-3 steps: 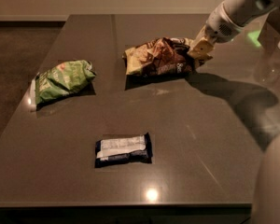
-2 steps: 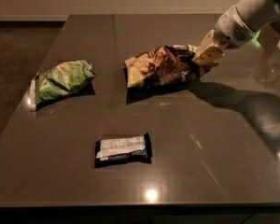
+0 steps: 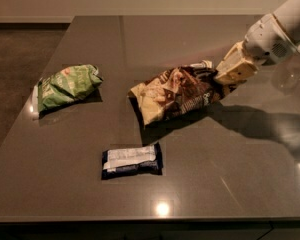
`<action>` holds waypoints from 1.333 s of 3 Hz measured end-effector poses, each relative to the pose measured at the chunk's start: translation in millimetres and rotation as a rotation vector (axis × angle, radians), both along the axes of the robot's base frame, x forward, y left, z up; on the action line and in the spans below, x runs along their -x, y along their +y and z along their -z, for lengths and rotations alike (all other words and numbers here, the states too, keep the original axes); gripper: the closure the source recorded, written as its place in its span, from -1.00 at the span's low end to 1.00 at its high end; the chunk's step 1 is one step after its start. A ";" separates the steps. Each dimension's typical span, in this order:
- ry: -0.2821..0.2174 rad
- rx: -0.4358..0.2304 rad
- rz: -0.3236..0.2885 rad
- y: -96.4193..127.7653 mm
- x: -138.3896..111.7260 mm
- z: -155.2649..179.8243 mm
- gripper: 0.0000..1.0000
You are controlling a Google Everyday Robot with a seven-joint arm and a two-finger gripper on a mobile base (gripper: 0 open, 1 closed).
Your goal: Move brown chip bag near rxbar blueberry
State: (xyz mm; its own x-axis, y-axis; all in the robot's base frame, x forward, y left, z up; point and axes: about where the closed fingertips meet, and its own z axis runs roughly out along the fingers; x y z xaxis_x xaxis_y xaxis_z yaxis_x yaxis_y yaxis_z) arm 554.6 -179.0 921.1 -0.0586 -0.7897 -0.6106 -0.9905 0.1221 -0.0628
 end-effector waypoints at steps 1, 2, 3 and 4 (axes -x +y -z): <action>0.020 -0.016 -0.027 -12.3 40.8 -3.8 0.60; 0.029 -0.017 -0.033 -20.6 62.0 -5.2 0.14; 0.015 -0.022 -0.024 -18.0 55.7 -4.9 -0.48; 0.008 -0.024 -0.020 -16.4 52.8 -4.8 -0.94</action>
Offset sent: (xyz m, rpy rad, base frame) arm -0.0987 -0.0358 0.0070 0.0089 0.0679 0.0561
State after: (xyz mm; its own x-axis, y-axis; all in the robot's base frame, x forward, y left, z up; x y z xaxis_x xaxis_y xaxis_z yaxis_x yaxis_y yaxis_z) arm 501.7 -195.5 926.0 -0.0479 -0.7757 -0.6293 -0.9932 0.1038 -0.0523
